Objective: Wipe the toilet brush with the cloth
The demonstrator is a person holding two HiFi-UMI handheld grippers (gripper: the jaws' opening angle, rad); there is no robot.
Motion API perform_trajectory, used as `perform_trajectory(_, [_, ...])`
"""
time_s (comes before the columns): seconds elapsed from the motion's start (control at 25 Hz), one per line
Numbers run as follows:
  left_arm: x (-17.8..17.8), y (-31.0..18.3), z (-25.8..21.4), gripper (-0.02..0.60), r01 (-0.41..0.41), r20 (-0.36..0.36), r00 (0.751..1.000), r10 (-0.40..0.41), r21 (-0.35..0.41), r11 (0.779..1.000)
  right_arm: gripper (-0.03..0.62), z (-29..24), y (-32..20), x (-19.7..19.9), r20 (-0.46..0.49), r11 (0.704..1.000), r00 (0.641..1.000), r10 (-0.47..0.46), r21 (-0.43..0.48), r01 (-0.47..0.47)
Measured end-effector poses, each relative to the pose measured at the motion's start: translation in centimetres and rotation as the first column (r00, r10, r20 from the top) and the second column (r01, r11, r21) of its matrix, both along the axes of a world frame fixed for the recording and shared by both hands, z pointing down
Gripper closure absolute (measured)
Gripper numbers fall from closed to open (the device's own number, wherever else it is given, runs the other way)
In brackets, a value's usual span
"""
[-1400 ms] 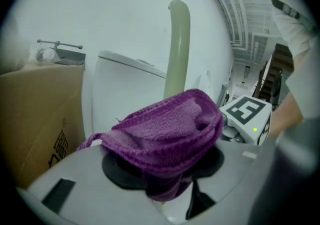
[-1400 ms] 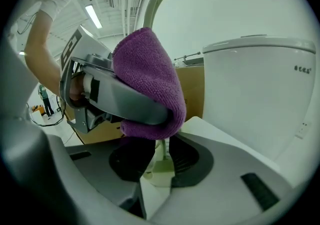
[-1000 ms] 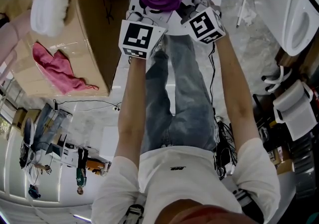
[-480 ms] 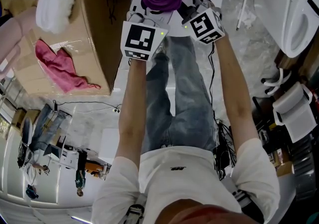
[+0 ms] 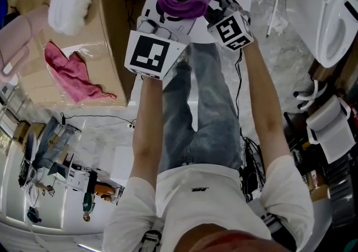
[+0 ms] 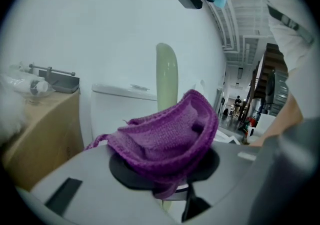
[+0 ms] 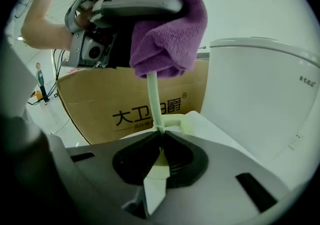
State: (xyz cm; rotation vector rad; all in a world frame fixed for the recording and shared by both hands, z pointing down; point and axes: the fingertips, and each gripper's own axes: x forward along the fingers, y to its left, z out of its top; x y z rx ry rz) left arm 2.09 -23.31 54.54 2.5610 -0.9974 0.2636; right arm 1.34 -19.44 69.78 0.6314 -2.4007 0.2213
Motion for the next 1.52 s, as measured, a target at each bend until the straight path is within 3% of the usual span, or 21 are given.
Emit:
perform_trajectory(0.48, [-0.2, -1.5, -5.3, 0.414, -0.03, -0.055, 0.998, 0.029, -0.026, 0.999, 0.572, 0.0, 0.0, 0.1, -0.016, 1.0, 1.0, -0.002, -0.008, 0.002])
perform_trajectory(0.72, [0.3, -2.8, -7.9, 0.397, -0.043, -0.069, 0.997, 0.044, 0.022, 0.999, 0.572, 0.0, 0.0, 0.4, -0.016, 1.0, 1.0, 0.001, -0.012, -0.002])
perform_trajectory(1.04, [0.4, -2.2, -6.7, 0.425, -0.031, -0.037, 0.999, 0.033, 0.053, 0.998, 0.572, -0.1, 0.1, 0.4, -0.011, 1.0, 1.0, -0.004, -0.007, 0.004])
perform_trajectory(1.52, [0.1, -0.4, 0.6, 0.465, -0.014, 0.043, 0.999, 0.015, -0.017, 1.0, 0.572, 0.0, -0.1, 0.2, -0.006, 1.0, 1.0, -0.006, -0.006, 0.006])
